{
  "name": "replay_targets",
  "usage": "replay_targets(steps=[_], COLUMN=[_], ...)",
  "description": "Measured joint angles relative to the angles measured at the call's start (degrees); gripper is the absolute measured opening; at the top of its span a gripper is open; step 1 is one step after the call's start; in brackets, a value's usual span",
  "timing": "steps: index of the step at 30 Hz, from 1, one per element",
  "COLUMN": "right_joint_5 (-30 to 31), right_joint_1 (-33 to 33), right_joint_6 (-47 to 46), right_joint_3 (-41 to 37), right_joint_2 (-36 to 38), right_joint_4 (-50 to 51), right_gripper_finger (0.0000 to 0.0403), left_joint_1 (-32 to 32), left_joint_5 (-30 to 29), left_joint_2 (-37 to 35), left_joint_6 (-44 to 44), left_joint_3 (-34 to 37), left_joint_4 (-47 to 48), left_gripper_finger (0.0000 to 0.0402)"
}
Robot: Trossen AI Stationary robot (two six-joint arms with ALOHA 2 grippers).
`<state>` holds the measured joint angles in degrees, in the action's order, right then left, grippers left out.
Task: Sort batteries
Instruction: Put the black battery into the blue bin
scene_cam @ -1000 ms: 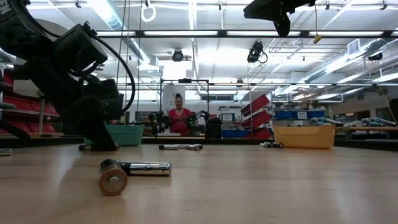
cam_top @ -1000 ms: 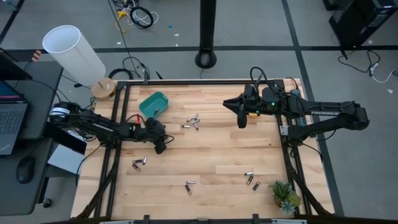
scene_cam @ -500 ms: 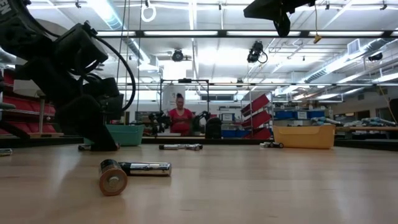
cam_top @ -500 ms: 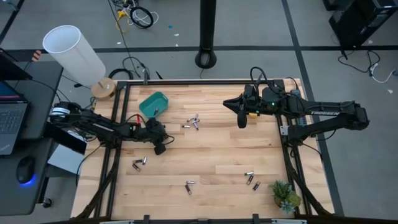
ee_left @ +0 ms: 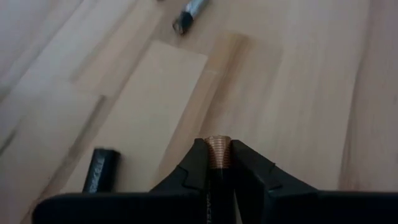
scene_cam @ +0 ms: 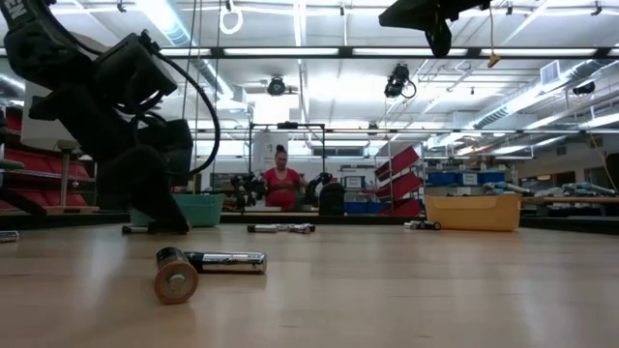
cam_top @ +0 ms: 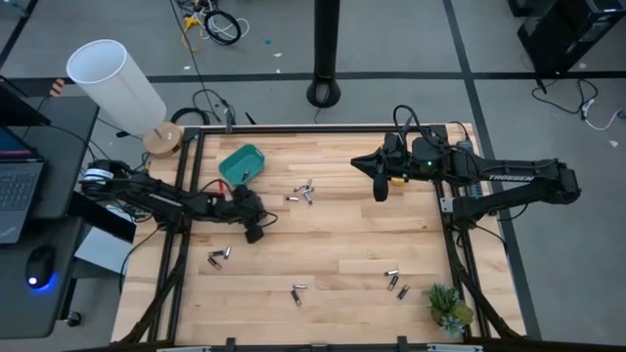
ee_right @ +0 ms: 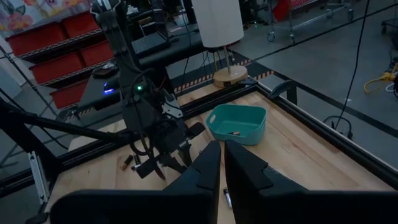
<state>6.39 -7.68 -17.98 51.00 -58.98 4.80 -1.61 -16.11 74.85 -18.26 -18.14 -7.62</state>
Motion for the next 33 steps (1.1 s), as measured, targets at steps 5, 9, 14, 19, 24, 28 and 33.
replay_targets(steps=[5,9,14,19,24,28,33], right_joint_5=[0.00,0.00,0.00,0.00,0.00,0.00,-0.02], right_joint_1=[0.00,0.00,0.00,-0.18,-0.76,-0.81,-0.81], right_joint_6=[0.12,0.22,0.63,1.53,2.01,2.67,2.69], right_joint_3=[0.00,0.00,0.00,0.00,0.00,0.00,0.00], right_joint_2=[0.00,0.00,0.00,0.00,0.00,0.00,0.00], right_joint_4=[0.00,0.00,0.00,-0.02,-0.07,-0.18,-0.48], right_gripper_finger=[0.0032,0.0032,0.0032,0.0032,0.0032,0.0032,0.0032], left_joint_1=[0.00,0.00,0.11,1.03,3.82,6.99,12.62], left_joint_5=[-0.72,-0.92,-3.94,-10.18,-20.70,-28.00,-30.68], left_joint_2=[-0.07,-0.13,-1.73,-5.63,-8.98,-10.10,-9.77], left_joint_6=[0.02,0.08,1.55,4.84,4.67,4.61,5.26], left_joint_3=[-1.47,-2.71,-6.66,-10.98,-14.79,-17.02,-17.00], left_joint_4=[0.37,0.61,9.80,21.08,33.22,37.84,39.40], left_gripper_finger=[0.0056,0.0056,0.0056,0.0056,0.0056,0.0056,0.0056])
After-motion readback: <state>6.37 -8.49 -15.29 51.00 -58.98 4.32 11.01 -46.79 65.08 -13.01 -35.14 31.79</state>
